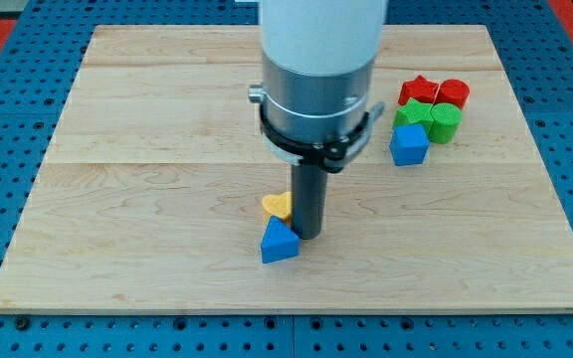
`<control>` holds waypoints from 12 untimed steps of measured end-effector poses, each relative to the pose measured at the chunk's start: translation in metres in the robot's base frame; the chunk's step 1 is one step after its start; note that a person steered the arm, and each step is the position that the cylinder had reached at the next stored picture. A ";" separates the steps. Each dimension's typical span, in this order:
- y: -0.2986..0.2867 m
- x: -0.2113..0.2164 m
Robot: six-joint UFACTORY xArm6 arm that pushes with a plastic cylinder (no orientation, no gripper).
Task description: Push blue triangle into yellow hexagon
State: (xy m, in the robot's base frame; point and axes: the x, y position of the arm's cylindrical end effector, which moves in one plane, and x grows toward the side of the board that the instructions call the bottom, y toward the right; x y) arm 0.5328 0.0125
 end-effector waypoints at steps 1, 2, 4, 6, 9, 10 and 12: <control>0.004 0.000; 0.025 0.007; 0.013 0.056; -0.049 -0.003; -0.076 -0.031; -0.097 -0.044; -0.087 -0.096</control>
State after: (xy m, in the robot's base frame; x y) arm 0.4365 -0.0746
